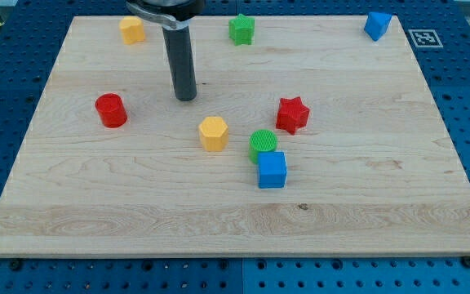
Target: Touch the top of red star
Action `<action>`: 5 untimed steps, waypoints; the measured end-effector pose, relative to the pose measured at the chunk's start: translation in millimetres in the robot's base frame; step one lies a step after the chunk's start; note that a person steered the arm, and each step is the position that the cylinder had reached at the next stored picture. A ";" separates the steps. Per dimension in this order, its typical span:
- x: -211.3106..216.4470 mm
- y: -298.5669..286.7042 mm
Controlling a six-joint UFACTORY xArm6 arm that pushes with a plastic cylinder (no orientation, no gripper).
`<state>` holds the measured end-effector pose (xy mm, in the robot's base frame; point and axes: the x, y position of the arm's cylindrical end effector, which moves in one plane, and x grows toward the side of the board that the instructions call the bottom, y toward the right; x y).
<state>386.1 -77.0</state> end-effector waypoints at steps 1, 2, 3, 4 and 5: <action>5.4 31.8; 15.9 58.0; 16.3 85.4; 16.3 140.2; 16.3 184.1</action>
<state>402.5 107.0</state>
